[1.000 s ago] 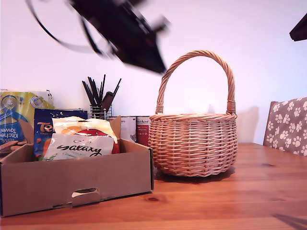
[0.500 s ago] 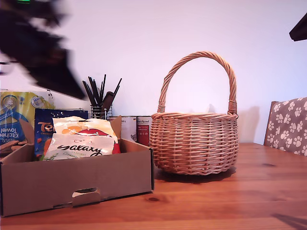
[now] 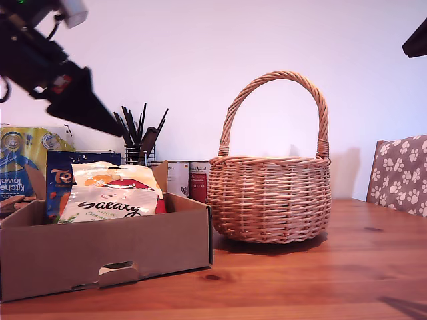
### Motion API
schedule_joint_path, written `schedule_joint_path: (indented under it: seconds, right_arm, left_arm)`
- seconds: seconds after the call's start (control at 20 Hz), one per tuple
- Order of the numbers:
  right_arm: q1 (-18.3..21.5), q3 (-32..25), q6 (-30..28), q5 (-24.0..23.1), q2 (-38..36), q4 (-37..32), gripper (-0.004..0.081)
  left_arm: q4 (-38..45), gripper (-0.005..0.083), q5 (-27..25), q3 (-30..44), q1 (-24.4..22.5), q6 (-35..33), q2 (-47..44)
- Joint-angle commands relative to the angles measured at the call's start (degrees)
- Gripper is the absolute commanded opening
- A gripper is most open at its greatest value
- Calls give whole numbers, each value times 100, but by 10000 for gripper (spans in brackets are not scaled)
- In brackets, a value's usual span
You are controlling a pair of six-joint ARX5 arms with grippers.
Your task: Move the bags of Easter eggs from the cardboard box on the left into the woven basket on the right side.
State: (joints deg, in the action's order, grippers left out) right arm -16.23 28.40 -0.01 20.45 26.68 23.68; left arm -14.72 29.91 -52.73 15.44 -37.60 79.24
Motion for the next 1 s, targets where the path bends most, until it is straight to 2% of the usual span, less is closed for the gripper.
schedule_joint_path:
  seconds: [0.0, 0.15, 0.3, 0.45, 0.55, 0.8, 0.95]
  right_arm:
    - [-26, 98, 0, 0, 15, -24, -13]
    - [-26, 98, 0, 0, 15, -26, -13]
    - [-26, 98, 0, 0, 15, -39, -13]
    - [-26, 98, 0, 0, 15, -48, -13]
    - [-26, 98, 0, 0, 15, -50, -13]
    - [-26, 98, 2, 0, 15, -52, -13]
    - [-26, 98, 0, 0, 15, -52, -13]
  left_arm:
    - [-44, 712, -33, -216, -26, -46, 310]
    - [-649, 709, -39, -979, 7, -249, 981]
    - [-1759, 691, -76, -1908, 35, -713, 1759]
    - [-2658, 669, -450, -2555, 77, -1172, 2503]
    - [-2870, 669, -730, -2632, 136, -1257, 2826]
    - [-3595, 668, -955, -2632, 232, -1233, 3211]
    - [-3912, 601, -1045, -2721, 334, -1209, 3163]
